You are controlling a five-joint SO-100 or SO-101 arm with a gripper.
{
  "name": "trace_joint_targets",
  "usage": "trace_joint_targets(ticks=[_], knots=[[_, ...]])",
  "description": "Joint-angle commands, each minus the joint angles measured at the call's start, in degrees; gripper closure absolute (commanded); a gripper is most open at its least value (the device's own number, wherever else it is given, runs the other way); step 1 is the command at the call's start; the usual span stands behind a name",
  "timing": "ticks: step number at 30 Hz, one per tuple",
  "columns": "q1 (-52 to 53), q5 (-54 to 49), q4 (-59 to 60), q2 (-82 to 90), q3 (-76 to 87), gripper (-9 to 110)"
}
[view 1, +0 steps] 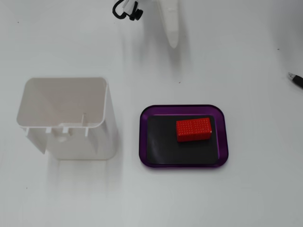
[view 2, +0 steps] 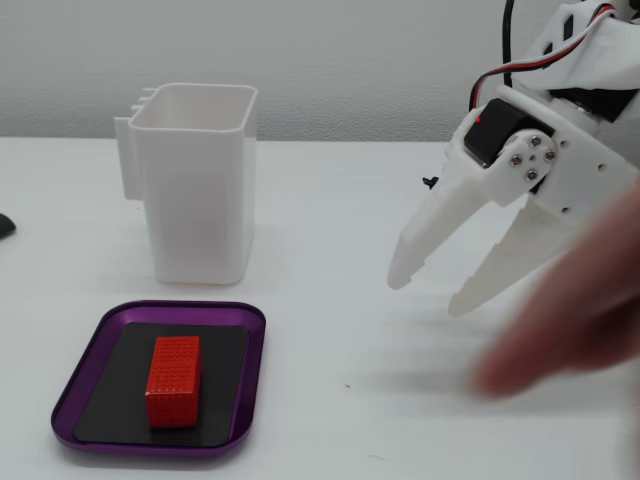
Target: Pick up the pen and put it in the pen holder.
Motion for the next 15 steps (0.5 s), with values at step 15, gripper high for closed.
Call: trace_joint_targets(ticks=[15], knots=[[1.4,-5.2,6.5,2.0,0.5,86]])
